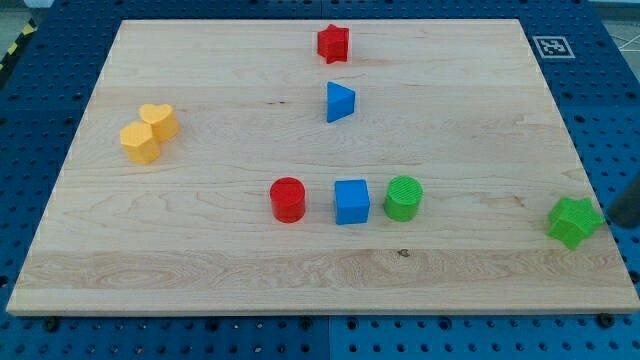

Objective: Push the green star towards the green circle

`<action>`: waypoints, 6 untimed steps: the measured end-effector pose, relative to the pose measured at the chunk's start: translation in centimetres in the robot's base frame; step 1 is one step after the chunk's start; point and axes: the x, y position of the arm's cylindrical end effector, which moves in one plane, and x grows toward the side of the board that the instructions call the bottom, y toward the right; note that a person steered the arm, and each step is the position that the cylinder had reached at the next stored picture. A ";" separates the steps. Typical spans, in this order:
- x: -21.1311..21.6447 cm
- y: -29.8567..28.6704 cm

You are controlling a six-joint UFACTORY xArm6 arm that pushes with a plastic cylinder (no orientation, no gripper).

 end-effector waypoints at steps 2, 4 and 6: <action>0.6 -1.8; 1.7 -2.2; -0.1 -6.9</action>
